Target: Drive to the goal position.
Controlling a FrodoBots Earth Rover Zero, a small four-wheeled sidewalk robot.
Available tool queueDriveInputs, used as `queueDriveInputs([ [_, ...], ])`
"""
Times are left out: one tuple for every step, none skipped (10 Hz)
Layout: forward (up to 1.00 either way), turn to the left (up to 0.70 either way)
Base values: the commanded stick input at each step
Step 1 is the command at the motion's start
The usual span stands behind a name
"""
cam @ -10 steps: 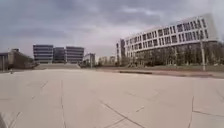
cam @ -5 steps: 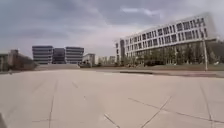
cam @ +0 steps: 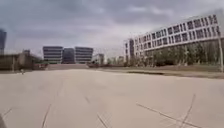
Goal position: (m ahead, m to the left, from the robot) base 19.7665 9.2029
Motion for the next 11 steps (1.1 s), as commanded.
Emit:
queueDriveInputs([
  [0.70,0.00],
  [0.70,0.00],
  [0.70,0.00],
  [0.70,0.00],
  [0.70,0.00],
  [0.70,0.00],
  [0.70,0.00],
  [0.70,0.00],
  [0.70,0.00],
  [0.70,0.00],
  [0.70,0.00],
])
